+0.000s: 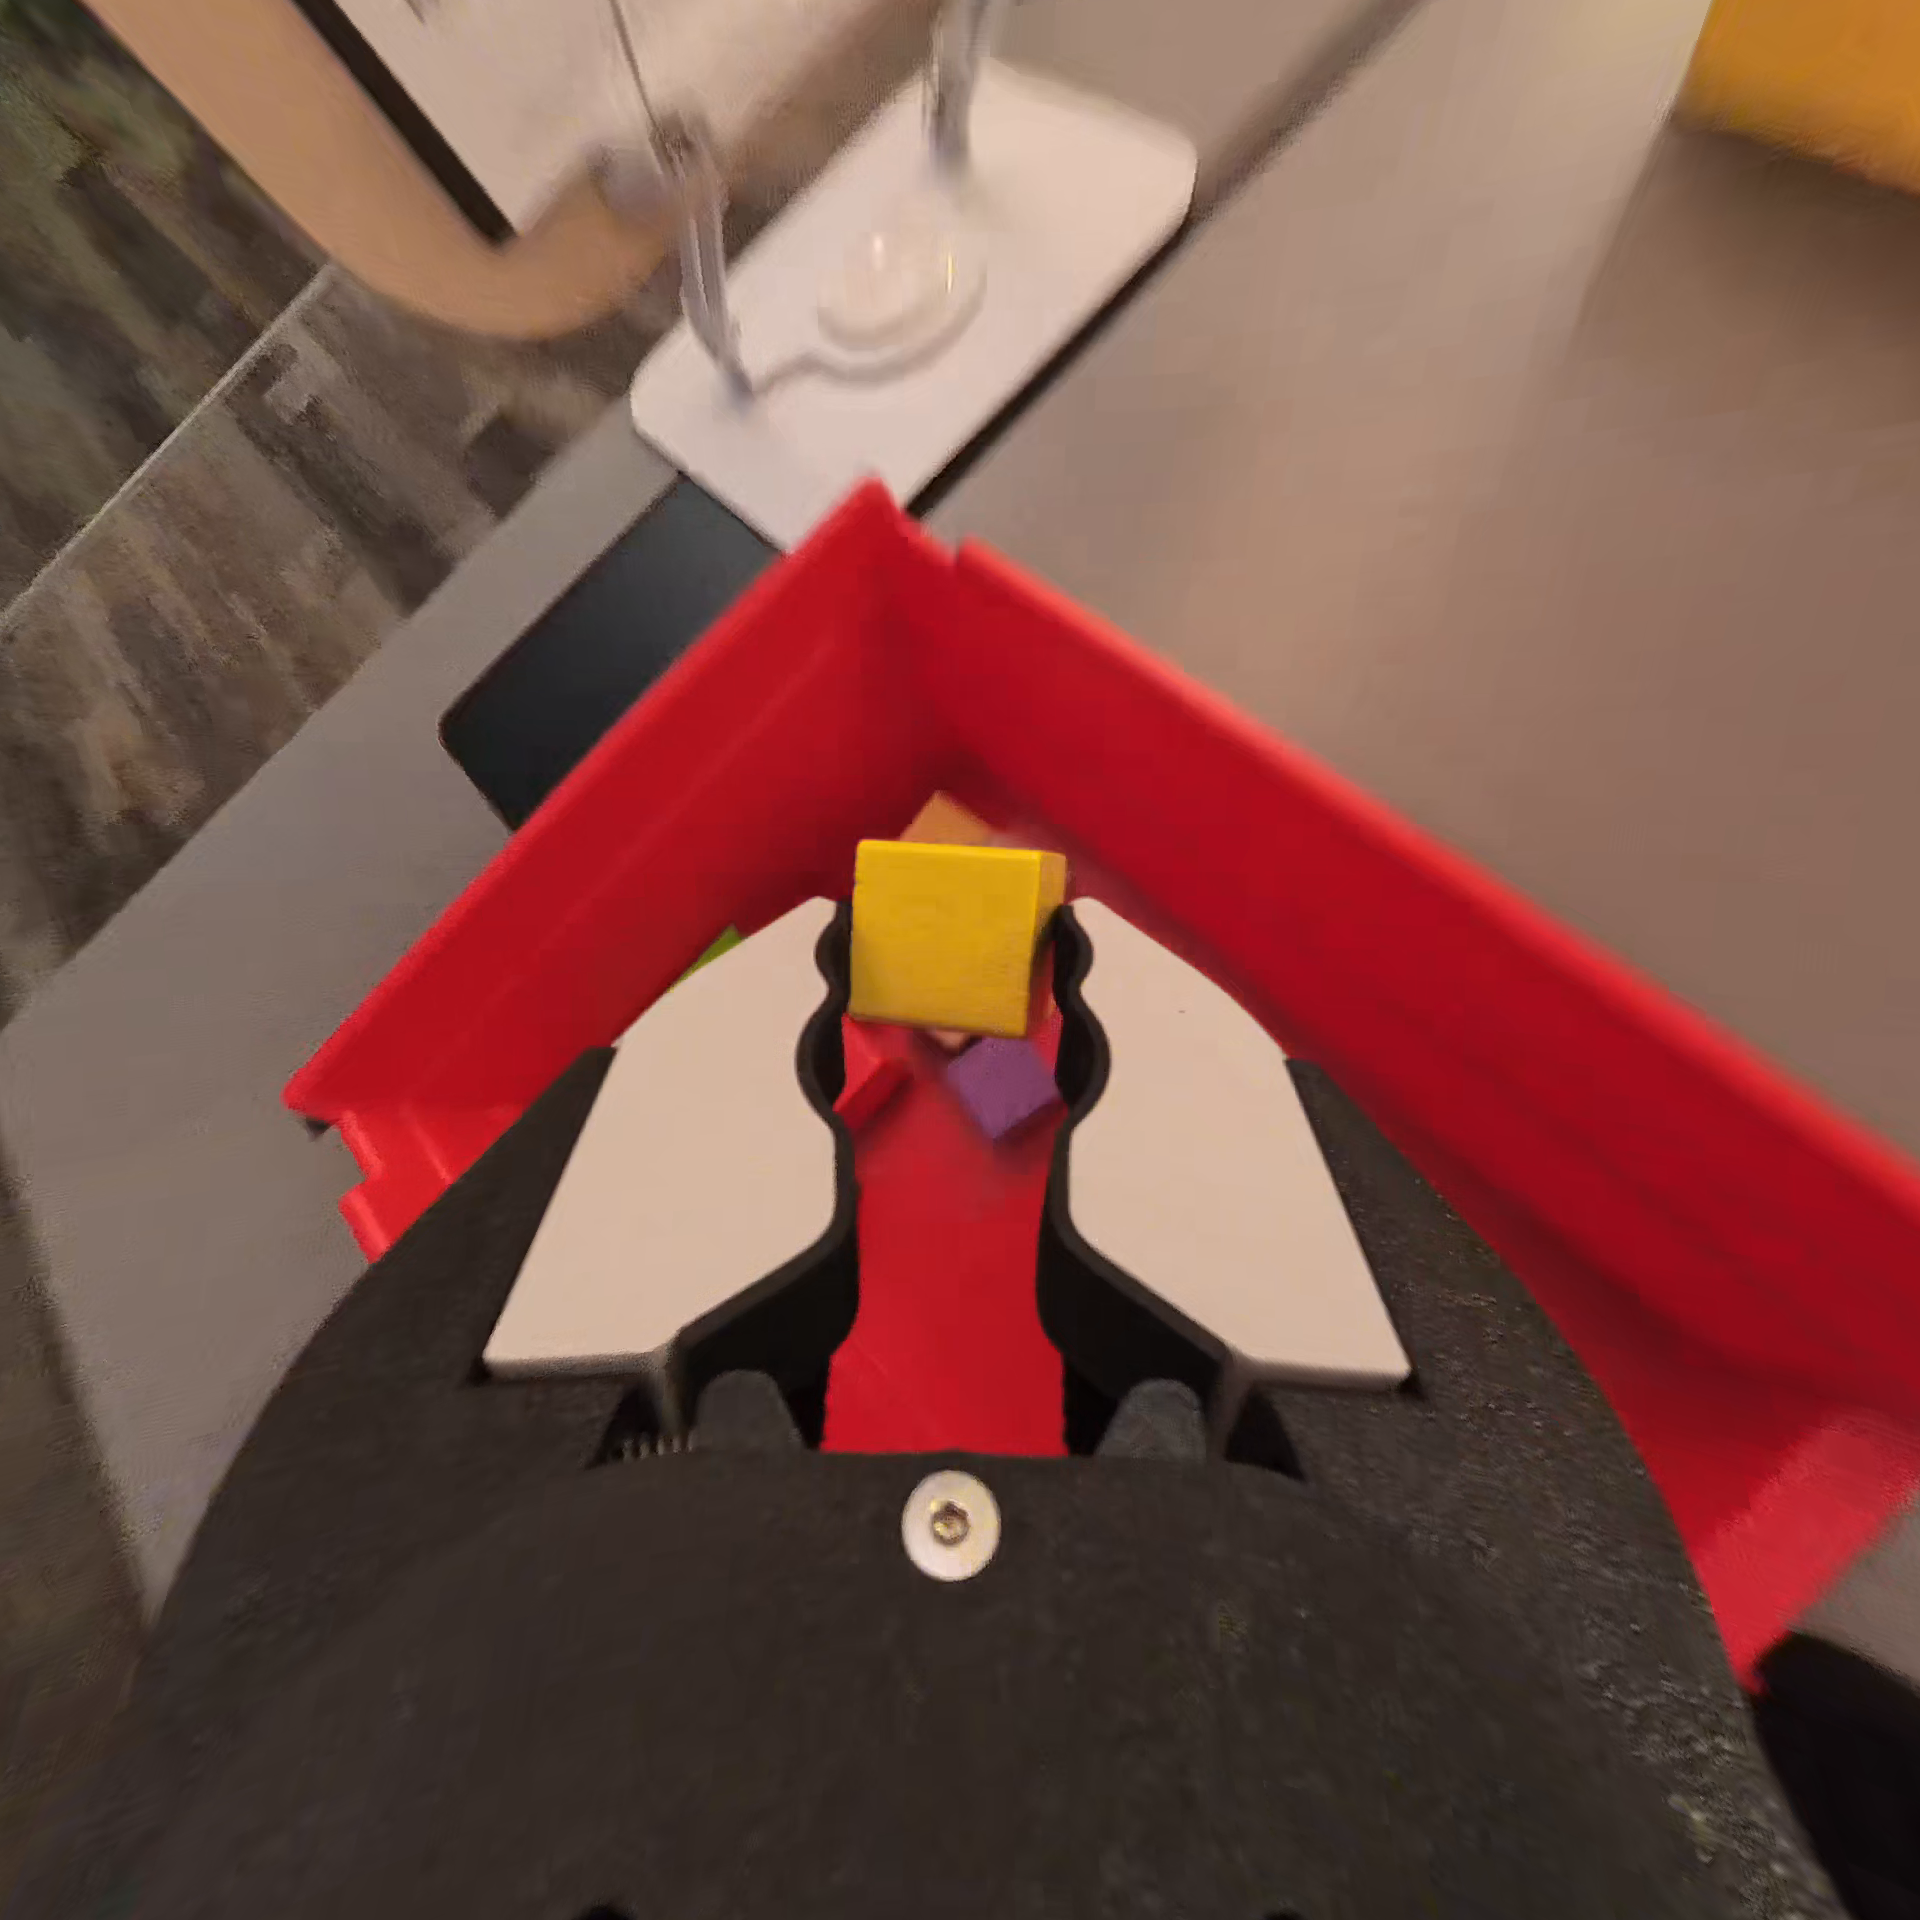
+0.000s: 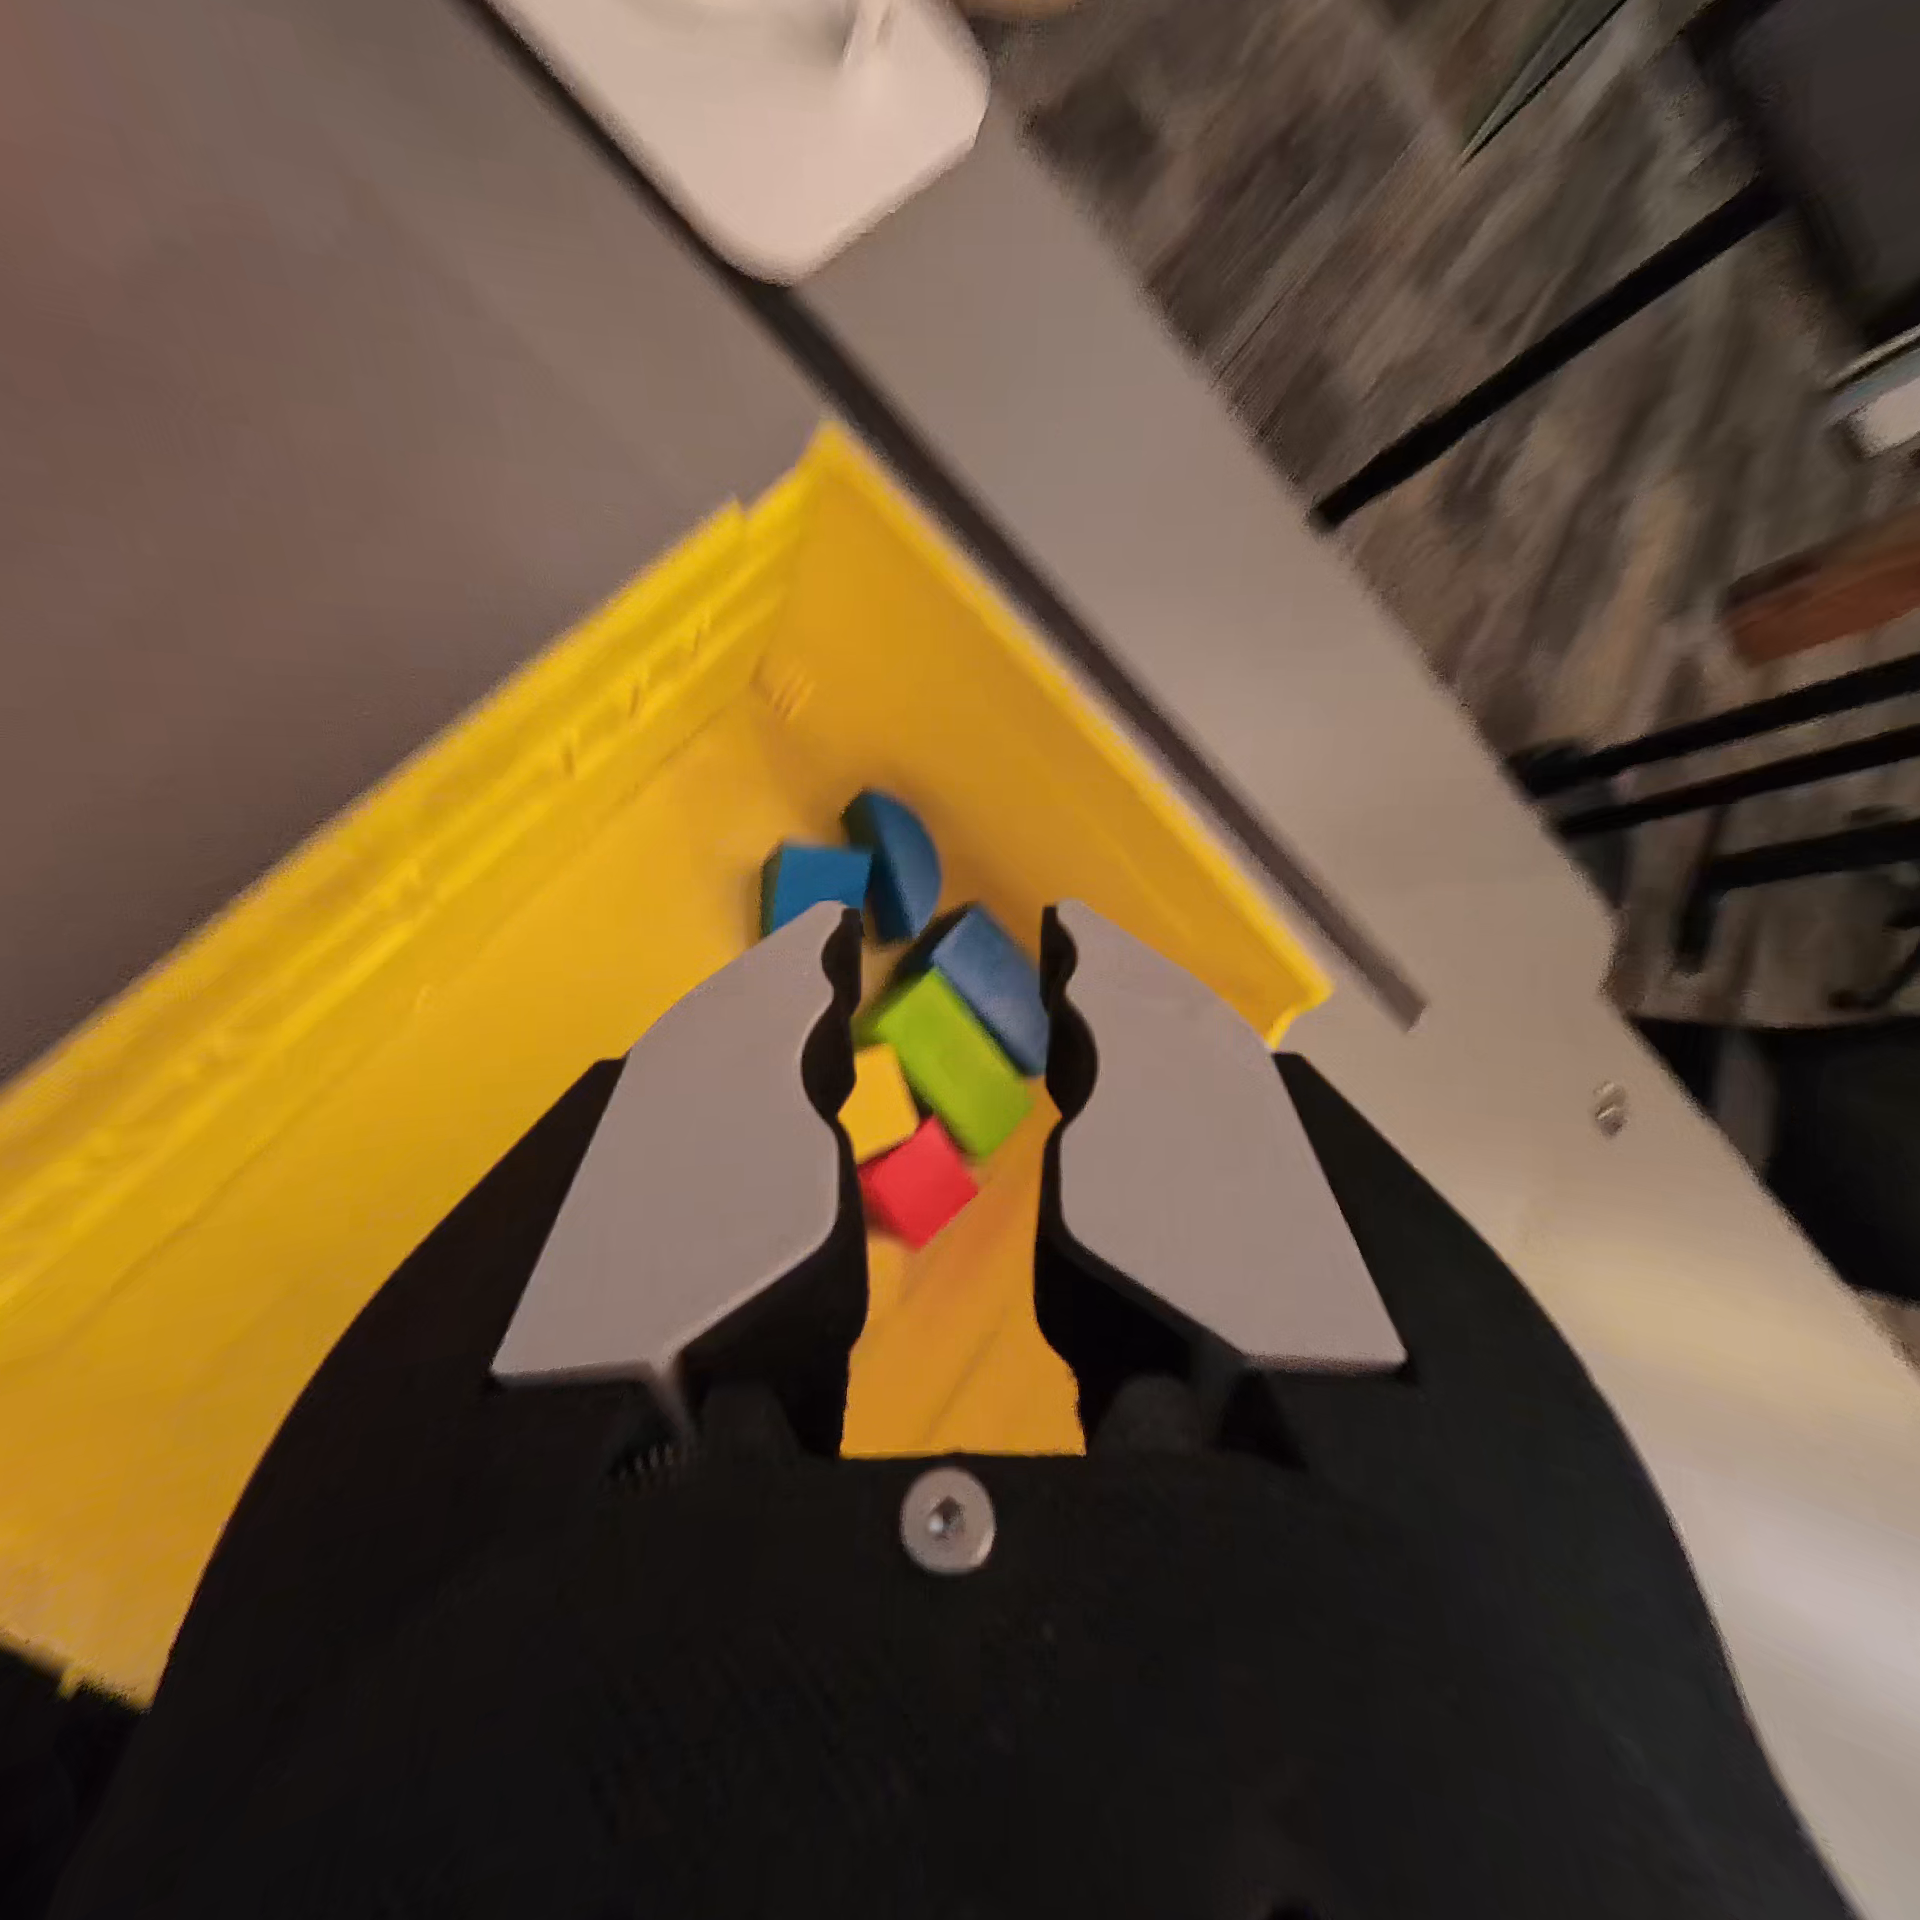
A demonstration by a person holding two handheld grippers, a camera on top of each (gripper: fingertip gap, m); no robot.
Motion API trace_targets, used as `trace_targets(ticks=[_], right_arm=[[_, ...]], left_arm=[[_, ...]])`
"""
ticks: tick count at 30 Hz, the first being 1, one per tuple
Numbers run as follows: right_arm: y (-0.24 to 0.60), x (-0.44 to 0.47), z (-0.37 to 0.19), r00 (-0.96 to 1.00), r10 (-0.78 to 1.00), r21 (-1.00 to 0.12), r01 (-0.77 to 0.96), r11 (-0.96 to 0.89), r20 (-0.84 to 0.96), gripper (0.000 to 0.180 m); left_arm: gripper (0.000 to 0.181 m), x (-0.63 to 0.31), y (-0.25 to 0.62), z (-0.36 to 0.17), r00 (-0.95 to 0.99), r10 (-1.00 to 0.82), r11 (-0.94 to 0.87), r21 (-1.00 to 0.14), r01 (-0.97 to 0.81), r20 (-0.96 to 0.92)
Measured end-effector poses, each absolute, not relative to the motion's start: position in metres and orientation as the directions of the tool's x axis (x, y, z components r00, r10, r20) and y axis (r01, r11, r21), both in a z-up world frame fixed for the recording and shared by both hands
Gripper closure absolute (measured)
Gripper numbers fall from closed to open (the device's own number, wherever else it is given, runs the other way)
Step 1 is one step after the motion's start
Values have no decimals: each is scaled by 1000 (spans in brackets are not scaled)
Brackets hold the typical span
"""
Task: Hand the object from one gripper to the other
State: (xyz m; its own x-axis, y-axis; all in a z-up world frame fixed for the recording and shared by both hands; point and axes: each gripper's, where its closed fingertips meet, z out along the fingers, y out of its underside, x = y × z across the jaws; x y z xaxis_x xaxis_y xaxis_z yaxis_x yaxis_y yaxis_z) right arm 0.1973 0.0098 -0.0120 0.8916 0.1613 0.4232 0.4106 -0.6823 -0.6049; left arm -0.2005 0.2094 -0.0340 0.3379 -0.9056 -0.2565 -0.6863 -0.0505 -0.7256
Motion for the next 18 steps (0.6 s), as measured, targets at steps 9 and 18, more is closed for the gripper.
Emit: trace_targets(ticks=[9,18], right_arm=[[35,29,91,700,246,-740,655,153,671,136],[21,-75,102,616,189,-628,647,433,765,123]], left_arm=[[144,-137,97,103,-144,-911,-384,-922,-52,387],[144,-95,32,111,-418,-702,-592,-798,-107,577]])
